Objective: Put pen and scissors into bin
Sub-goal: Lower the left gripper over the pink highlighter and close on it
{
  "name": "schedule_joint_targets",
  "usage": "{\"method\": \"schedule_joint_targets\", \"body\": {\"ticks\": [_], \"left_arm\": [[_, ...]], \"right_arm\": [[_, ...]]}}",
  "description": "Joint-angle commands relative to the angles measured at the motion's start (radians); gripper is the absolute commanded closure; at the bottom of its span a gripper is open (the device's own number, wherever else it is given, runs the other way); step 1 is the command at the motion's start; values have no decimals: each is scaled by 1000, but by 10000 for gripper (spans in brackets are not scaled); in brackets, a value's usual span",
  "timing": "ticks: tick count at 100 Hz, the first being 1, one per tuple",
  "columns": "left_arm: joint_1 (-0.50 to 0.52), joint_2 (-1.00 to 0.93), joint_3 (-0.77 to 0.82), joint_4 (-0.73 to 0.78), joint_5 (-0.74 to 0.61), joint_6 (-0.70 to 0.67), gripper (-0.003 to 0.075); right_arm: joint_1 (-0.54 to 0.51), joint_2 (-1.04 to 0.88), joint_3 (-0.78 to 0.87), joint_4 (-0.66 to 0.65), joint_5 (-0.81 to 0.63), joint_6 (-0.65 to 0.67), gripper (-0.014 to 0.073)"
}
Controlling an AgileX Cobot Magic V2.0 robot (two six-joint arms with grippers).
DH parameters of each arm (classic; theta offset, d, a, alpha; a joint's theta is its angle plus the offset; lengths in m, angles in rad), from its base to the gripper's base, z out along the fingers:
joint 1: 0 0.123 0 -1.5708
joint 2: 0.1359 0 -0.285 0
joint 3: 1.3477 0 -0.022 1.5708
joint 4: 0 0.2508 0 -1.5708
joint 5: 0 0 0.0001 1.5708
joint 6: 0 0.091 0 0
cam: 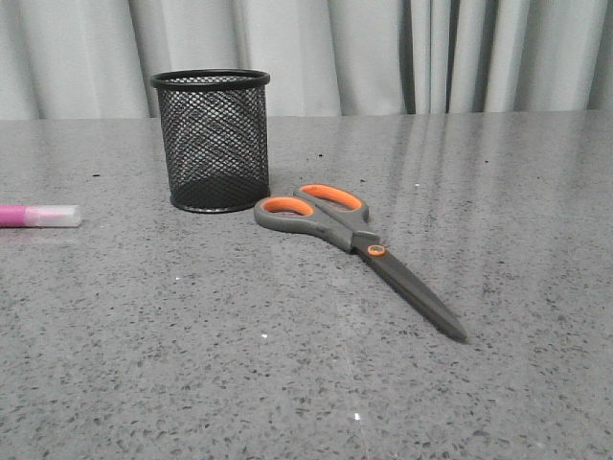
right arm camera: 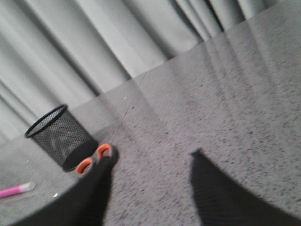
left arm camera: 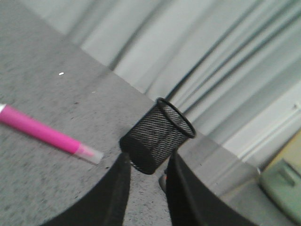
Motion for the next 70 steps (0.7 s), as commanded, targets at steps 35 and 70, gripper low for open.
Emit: {"method": "schedule_joint_targets", "body": {"ticks": [35, 70], "left_arm": [[-9, 490, -467, 449, 467, 74, 696], [-143, 811, -737, 892, 510, 224, 305]], "right_arm": [[-4, 203, -286, 17, 224, -100, 162], [-4, 229, -290, 17, 230, -103, 162]]}}
